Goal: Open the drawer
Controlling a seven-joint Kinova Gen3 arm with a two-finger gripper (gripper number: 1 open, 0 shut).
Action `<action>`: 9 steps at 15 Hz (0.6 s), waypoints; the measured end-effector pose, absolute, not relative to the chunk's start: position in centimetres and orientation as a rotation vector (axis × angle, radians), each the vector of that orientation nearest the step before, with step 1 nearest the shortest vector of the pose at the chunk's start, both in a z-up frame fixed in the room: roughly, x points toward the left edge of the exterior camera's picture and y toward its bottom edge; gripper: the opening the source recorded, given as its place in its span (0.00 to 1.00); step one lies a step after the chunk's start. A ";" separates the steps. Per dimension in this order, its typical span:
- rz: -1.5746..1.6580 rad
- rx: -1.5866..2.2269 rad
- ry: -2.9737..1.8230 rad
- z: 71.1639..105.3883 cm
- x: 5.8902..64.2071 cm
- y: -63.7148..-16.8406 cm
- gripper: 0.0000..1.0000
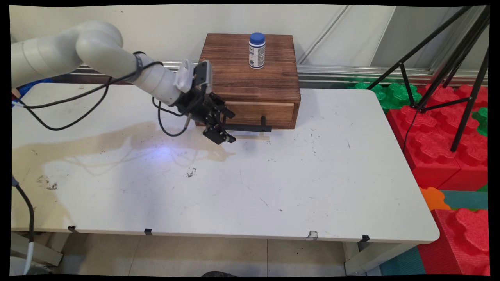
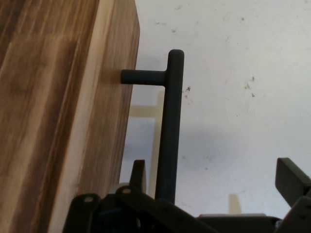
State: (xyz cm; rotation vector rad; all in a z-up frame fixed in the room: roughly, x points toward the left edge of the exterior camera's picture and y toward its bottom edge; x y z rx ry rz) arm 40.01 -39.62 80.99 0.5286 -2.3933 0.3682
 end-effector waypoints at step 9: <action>0.373 0.528 -2.420 78.7 38.1 -40.8 1.00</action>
